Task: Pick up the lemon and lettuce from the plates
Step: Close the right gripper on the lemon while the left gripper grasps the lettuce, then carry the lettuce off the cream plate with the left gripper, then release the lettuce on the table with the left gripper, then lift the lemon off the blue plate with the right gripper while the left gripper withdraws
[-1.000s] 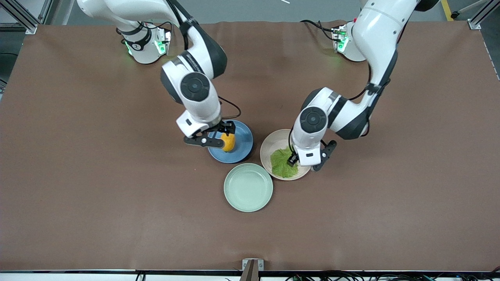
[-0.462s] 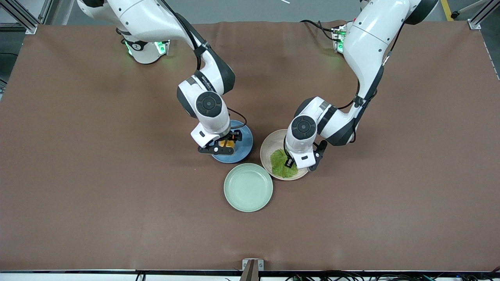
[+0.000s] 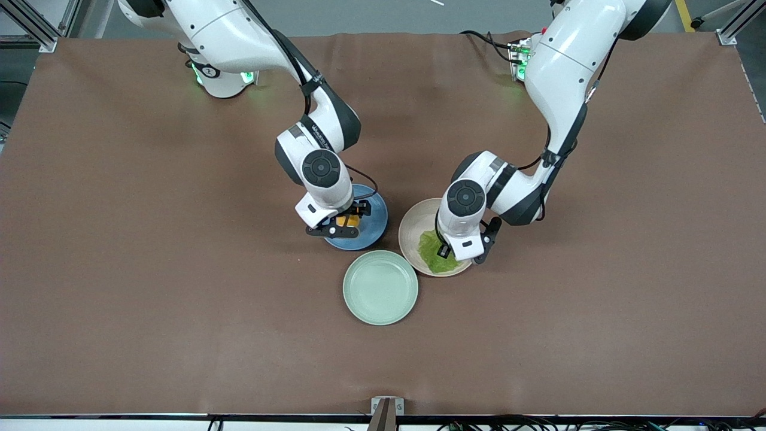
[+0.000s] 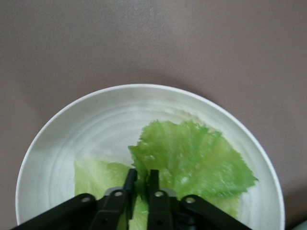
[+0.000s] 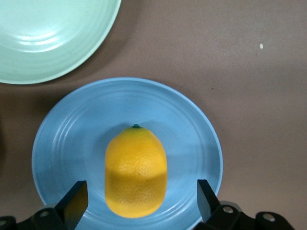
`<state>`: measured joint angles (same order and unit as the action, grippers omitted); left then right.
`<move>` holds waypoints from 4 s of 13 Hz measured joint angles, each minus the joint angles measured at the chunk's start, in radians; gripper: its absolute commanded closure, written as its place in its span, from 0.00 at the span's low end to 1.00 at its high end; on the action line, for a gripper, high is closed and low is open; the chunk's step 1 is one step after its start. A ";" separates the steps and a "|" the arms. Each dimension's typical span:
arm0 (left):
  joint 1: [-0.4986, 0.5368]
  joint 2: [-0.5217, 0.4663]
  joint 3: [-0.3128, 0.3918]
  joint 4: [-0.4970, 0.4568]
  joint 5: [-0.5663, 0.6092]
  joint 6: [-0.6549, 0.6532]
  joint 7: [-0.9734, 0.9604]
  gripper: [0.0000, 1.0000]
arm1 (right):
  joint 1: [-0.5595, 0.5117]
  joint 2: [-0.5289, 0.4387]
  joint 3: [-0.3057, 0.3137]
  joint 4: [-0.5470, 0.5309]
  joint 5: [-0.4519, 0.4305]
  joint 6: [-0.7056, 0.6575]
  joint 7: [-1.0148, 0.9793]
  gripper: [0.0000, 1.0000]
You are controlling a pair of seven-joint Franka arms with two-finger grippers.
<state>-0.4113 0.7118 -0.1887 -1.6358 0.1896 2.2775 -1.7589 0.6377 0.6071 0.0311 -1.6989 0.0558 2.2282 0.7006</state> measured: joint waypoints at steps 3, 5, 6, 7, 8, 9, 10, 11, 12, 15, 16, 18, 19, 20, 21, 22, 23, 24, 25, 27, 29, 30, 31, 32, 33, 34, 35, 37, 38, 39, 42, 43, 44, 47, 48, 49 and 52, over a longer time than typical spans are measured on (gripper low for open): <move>0.014 -0.042 0.001 0.028 0.001 0.001 0.085 1.00 | 0.008 0.000 0.001 -0.027 0.005 0.042 -0.001 0.00; 0.036 -0.122 0.001 0.036 0.001 -0.014 0.166 1.00 | 0.016 0.001 0.001 -0.027 0.011 0.045 -0.001 0.00; 0.059 -0.163 0.001 0.035 0.002 -0.038 0.224 1.00 | 0.017 0.002 0.001 -0.028 0.013 0.048 -0.001 0.00; 0.091 -0.198 0.002 0.032 0.002 -0.064 0.289 1.00 | 0.017 0.004 0.001 -0.030 0.014 0.053 -0.001 0.00; 0.130 -0.222 0.002 0.025 0.002 -0.083 0.359 1.00 | 0.017 0.007 0.001 -0.031 0.015 0.058 -0.001 0.00; 0.174 -0.235 0.002 0.016 0.002 -0.091 0.428 1.00 | 0.017 0.008 0.000 -0.033 0.015 0.061 -0.001 0.01; 0.221 -0.238 0.002 0.007 0.002 -0.091 0.487 0.99 | 0.017 0.009 0.000 -0.035 0.016 0.064 -0.001 0.01; 0.265 -0.233 0.002 -0.003 0.002 -0.091 0.540 0.99 | 0.017 0.009 -0.002 -0.037 0.016 0.065 -0.001 0.03; 0.303 -0.222 0.003 -0.015 0.002 -0.091 0.590 0.99 | 0.017 0.010 -0.003 -0.039 0.016 0.065 -0.001 0.06; 0.391 -0.156 0.004 -0.028 0.002 -0.084 0.669 0.97 | 0.015 0.016 -0.006 -0.040 0.016 0.071 -0.001 0.18; 0.409 -0.130 0.005 -0.029 0.002 -0.077 0.676 0.93 | 0.015 0.017 -0.006 -0.040 0.016 0.072 -0.001 0.21; 0.427 -0.074 0.008 -0.030 0.002 -0.042 0.677 0.59 | 0.015 0.020 -0.006 -0.039 0.016 0.074 -0.001 0.26; 0.429 -0.051 0.009 -0.031 0.003 -0.025 0.677 0.39 | 0.015 0.024 -0.006 -0.039 0.017 0.080 -0.001 0.32; 0.429 -0.036 0.009 -0.031 0.029 -0.016 0.678 0.02 | 0.015 0.027 -0.006 -0.039 0.017 0.091 -0.001 0.43; 0.429 -0.032 0.008 -0.031 0.081 -0.011 0.675 0.00 | 0.015 0.030 -0.006 -0.039 0.017 0.097 -0.001 0.54; 0.428 -0.034 0.006 -0.028 0.119 -0.008 0.668 0.00 | 0.015 0.031 -0.006 -0.039 0.017 0.100 -0.001 0.67; 0.427 -0.044 0.002 -0.021 0.137 -0.005 0.668 0.00 | 0.015 0.031 -0.006 -0.037 0.017 0.101 -0.001 0.76; 0.427 -0.063 -0.002 -0.014 0.142 -0.004 0.668 0.00 | 0.014 0.031 -0.006 -0.035 0.017 0.102 -0.001 0.81; 0.427 -0.094 -0.005 -0.007 0.142 -0.004 0.669 0.00 | 0.014 0.031 -0.007 -0.033 0.017 0.103 -0.001 0.83; 0.426 -0.179 -0.010 0.010 0.143 -0.006 0.687 0.00 | 0.014 0.031 -0.007 -0.021 0.017 0.100 -0.001 0.83; 0.425 -0.265 -0.019 0.023 0.143 -0.047 0.797 0.00 | 0.011 0.006 -0.012 0.016 0.017 0.018 -0.001 0.83; 0.425 -0.301 -0.020 0.031 0.143 -0.087 0.874 0.00 | 0.002 -0.032 -0.017 0.041 0.017 -0.071 -0.001 0.83; 0.426 -0.334 -0.020 0.038 0.143 -0.132 0.946 0.00 | -0.021 -0.092 -0.021 0.064 0.017 -0.177 -0.013 0.83; 0.426 -0.363 -0.020 0.044 0.137 -0.179 1.012 0.00 | -0.061 -0.166 -0.025 0.076 0.017 -0.280 -0.059 0.83; 0.426 -0.387 -0.019 0.058 0.111 -0.234 1.074 0.00 | -0.118 -0.244 -0.027 0.080 0.017 -0.379 -0.134 0.83; 0.427 -0.405 -0.018 0.084 0.075 -0.304 1.133 0.00 | -0.192 -0.315 -0.030 0.078 0.017 -0.467 -0.227 0.83; 0.428 -0.416 -0.016 0.119 0.050 -0.383 1.183 0.00 | -0.274 -0.369 -0.033 0.072 0.017 -0.530 -0.323 0.83; 0.430 -0.429 -0.017 0.191 0.012 -0.521 1.259 0.00 | -0.445 -0.416 -0.037 0.041 0.016 -0.579 -0.513 0.83; 0.436 -0.439 -0.017 0.215 -0.010 -0.555 1.290 0.00 | -0.523 -0.414 -0.038 0.023 0.014 -0.576 -0.599 0.82; 0.447 -0.459 -0.016 0.226 -0.041 -0.578 1.333 0.00 | -0.591 -0.406 -0.039 0.005 0.006 -0.560 -0.668 0.82; 0.466 -0.549 0.009 0.221 -0.105 -0.690 1.470 0.00 | -0.704 -0.373 -0.039 -0.064 -0.037 -0.448 -0.760 0.82; 0.466 -0.581 0.018 0.213 -0.115 -0.731 1.504 0.00 | -0.716 -0.361 -0.038 -0.105 -0.045 -0.379 -0.765 0.82; 0.466 -0.615 0.025 0.201 -0.120 -0.768 1.539 0.00 | -0.722 -0.344 -0.038 -0.154 -0.052 -0.297 -0.773 0.82; 0.466 -0.711 0.046 0.111 -0.126 -0.803 1.588 0.00 | -0.743 -0.265 -0.037 -0.241 -0.057 -0.116 -0.809 0.82; 0.466 -0.734 0.048 0.080 -0.127 -0.803 1.590 0.00 | -0.751 -0.235 -0.036 -0.250 -0.057 -0.076 -0.813 0.82; 0.465 -0.748 0.047 0.059 -0.131 -0.803 1.591 0.00 | -0.760 -0.207 -0.036 -0.254 -0.057 -0.040 -0.816 0.82; 0.464 -0.756 0.046 0.041 -0.149 -0.801 1.593 0.00 | -0.772 -0.147 -0.036 -0.269 -0.057 0.046 -0.824 0.81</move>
<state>0.0522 -0.0438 -0.1427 -1.5945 0.0406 1.4766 -0.1657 -0.1341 0.4601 -0.0047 -1.9682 -0.0014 2.2744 -0.1235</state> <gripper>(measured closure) 0.000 0.388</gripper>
